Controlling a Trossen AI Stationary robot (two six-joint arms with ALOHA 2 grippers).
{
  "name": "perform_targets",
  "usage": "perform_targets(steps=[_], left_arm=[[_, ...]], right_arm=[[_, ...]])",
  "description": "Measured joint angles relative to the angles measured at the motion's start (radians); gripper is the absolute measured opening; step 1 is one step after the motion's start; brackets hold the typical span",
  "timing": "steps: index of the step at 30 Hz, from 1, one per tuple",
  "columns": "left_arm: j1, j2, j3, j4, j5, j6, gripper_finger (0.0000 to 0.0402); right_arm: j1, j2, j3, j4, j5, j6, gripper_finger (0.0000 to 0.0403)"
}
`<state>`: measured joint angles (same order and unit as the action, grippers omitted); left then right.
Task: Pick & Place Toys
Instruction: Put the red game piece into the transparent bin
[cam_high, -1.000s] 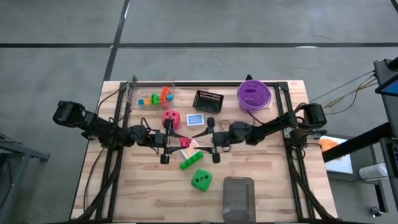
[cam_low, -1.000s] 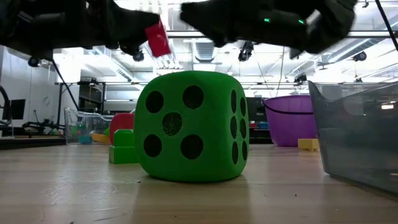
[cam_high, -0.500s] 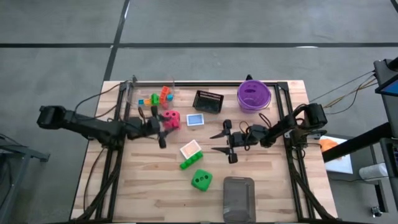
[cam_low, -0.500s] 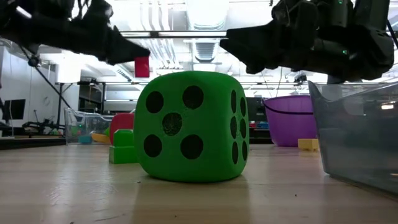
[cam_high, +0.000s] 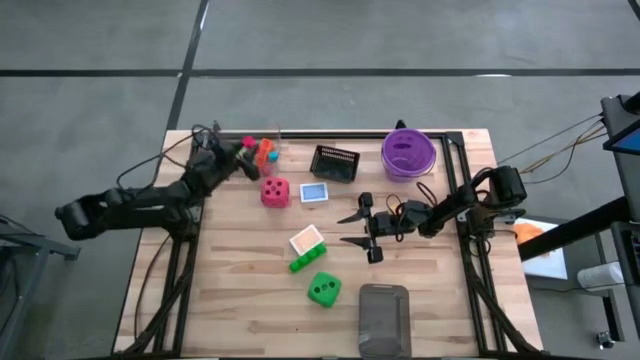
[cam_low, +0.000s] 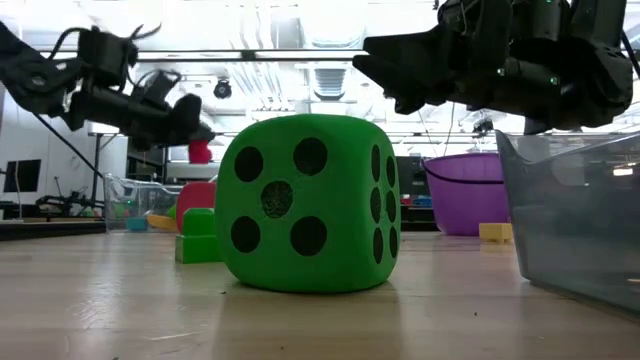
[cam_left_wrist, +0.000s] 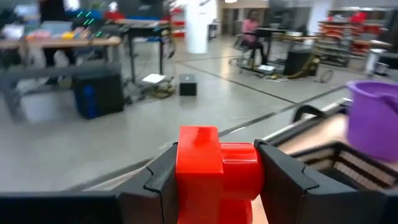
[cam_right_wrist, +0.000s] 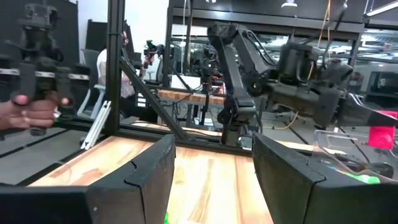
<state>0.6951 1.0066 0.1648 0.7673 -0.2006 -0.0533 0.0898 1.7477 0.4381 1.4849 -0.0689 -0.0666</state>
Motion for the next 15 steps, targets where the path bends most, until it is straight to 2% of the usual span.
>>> perform_targets(steps=[3, 6, 15], left_arm=[[0.135, 0.049, 0.012, 0.001, 0.101, -0.052, 0.0162], [0.218, 0.125, 0.026, -0.001, 0.166, -0.086, 0.0162], [0.235, 0.374, 0.100, -0.003, 0.180, -0.113, 0.0167]], right_arm=[[0.000, 0.000, 0.000, 0.000, 0.000, 0.000, 0.0210], [0.000, 0.000, 0.000, -0.001, 0.000, 0.000, 0.0210], [0.000, 0.000, 0.000, -0.004, 0.000, 0.000, 0.0210]])
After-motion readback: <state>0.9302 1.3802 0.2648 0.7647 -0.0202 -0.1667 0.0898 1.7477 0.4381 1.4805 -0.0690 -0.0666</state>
